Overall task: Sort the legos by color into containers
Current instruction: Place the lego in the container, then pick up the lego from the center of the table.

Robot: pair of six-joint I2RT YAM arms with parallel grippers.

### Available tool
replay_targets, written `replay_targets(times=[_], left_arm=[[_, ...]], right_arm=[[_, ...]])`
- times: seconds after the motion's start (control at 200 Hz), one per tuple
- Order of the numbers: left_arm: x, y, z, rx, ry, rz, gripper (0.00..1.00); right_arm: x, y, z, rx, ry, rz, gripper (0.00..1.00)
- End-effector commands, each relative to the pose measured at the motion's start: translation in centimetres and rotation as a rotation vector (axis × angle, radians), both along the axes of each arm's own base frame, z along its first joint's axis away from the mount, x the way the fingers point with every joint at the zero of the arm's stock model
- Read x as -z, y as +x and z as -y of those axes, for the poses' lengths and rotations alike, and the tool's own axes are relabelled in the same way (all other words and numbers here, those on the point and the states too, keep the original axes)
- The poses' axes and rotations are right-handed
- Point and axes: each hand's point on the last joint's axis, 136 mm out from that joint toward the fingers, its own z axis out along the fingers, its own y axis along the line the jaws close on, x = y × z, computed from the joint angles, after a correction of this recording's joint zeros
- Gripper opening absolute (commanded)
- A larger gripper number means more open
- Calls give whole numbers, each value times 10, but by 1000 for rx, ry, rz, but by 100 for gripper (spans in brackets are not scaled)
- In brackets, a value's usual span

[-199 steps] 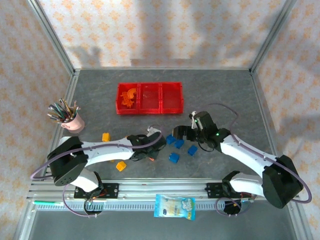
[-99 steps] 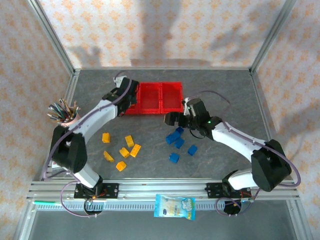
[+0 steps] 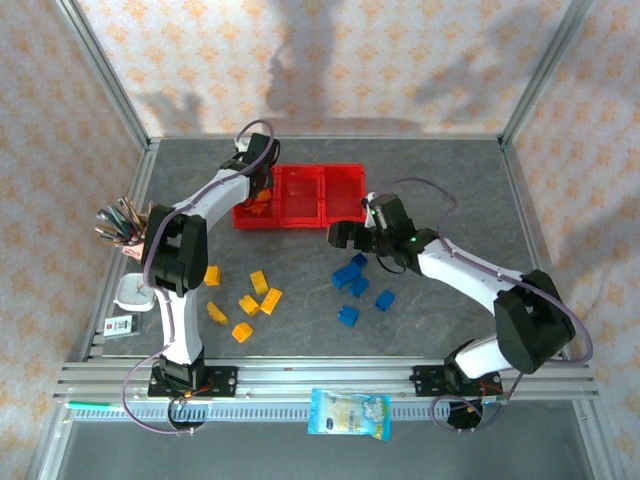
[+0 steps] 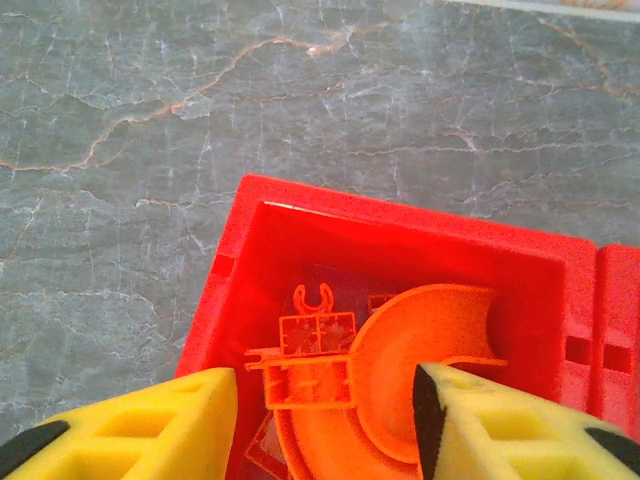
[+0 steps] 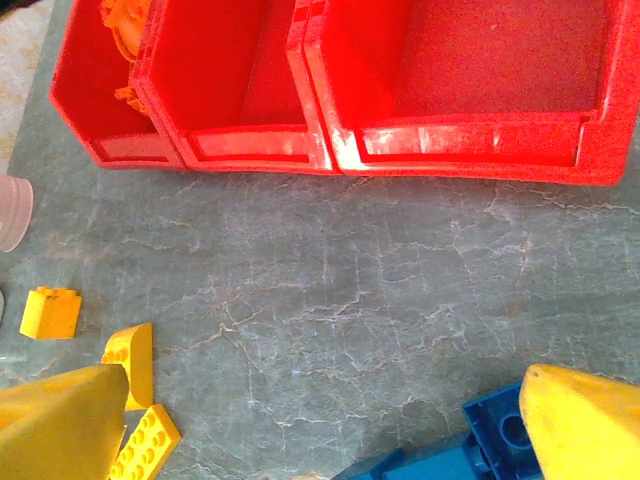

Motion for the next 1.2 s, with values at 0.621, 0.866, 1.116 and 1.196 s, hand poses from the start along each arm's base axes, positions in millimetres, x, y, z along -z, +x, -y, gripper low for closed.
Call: replay_targets(times=[0.621,0.866,1.116,1.196], left_arm=[[-29,-176,147,373,-241,-25,61],[8,-234,225,663,-211,-91,72],[45,-242,248,822,-97,-131,74],[49,-236,247,822,-65,-106,75]], right_arm=[[38,-45,68,150,-94,-120,100],[54,-57,83,193,-89,-155,100],[57,-59,83,190,-75,-164,100],[59,-59,84,192,-78,-166,100]])
